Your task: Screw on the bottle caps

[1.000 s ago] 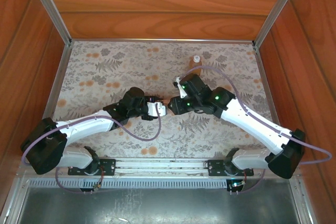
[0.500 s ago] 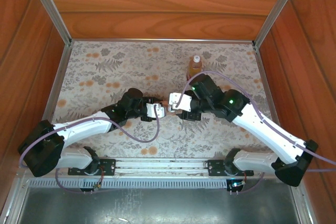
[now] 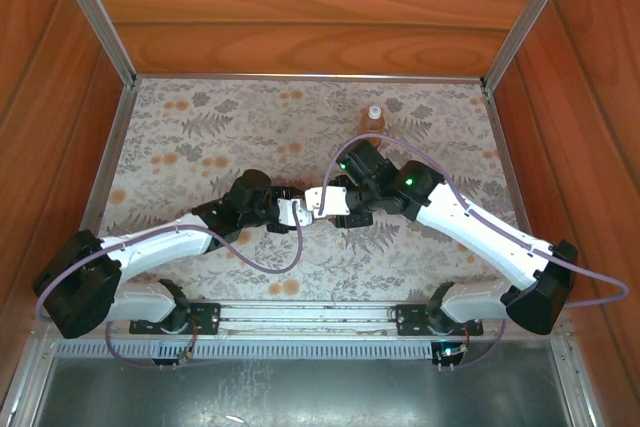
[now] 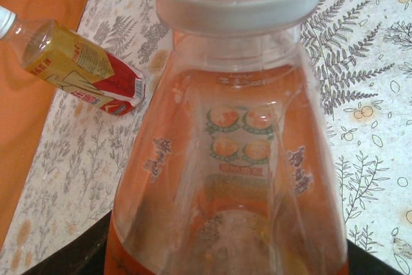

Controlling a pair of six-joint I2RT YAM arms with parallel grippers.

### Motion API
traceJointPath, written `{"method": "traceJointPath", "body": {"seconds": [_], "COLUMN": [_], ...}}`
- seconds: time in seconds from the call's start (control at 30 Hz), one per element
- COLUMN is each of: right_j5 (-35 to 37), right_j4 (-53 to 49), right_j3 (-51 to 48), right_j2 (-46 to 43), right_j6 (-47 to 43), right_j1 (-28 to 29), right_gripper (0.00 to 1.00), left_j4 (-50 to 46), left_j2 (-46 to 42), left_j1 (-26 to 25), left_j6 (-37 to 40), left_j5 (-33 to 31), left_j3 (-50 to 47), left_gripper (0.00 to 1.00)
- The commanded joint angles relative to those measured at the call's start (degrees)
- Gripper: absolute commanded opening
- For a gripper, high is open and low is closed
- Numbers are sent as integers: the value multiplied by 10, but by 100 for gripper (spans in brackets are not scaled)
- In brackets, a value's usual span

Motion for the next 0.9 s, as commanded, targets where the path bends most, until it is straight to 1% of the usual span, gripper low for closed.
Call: {"method": "traceJointPath", "body": {"seconds": [0.0,0.27,0.43,0.5,0.6,0.7,0.77,0.87], "right_j5": [-3,-6,-2,3,14,46,105,143], "right_j4": [3,19,15,17,31,76,116,106], "right_j3": [-2,-4,-5,-6,-10,-17,-18,4], "right_j2": [10,17,19,18,17,16,21,35], "right_j6": [-25,-25,-23,-21,4,106,252,431], "right_j1": [7,8,9,8,9,8,8,9], "right_gripper": [51,39,28,22,18,12,5,2], "left_j4": [1,0,0,0,0,0,0,1], "left_j2": [-13,-15,-16,-16,-17,-17,-17,-14], "left_j1": [-5,-4,-5,-5,-5,-4,-5,-5], "left_j6": [4,4,4,5,6,6,5,5], "left_j5": [4,6,7,6,5,1,-3,-15], "left_j3": [-5,-5,-5,-5,-4,-3,-3,-2], "left_gripper": [55,54,54,55,55,55,55,55]}}
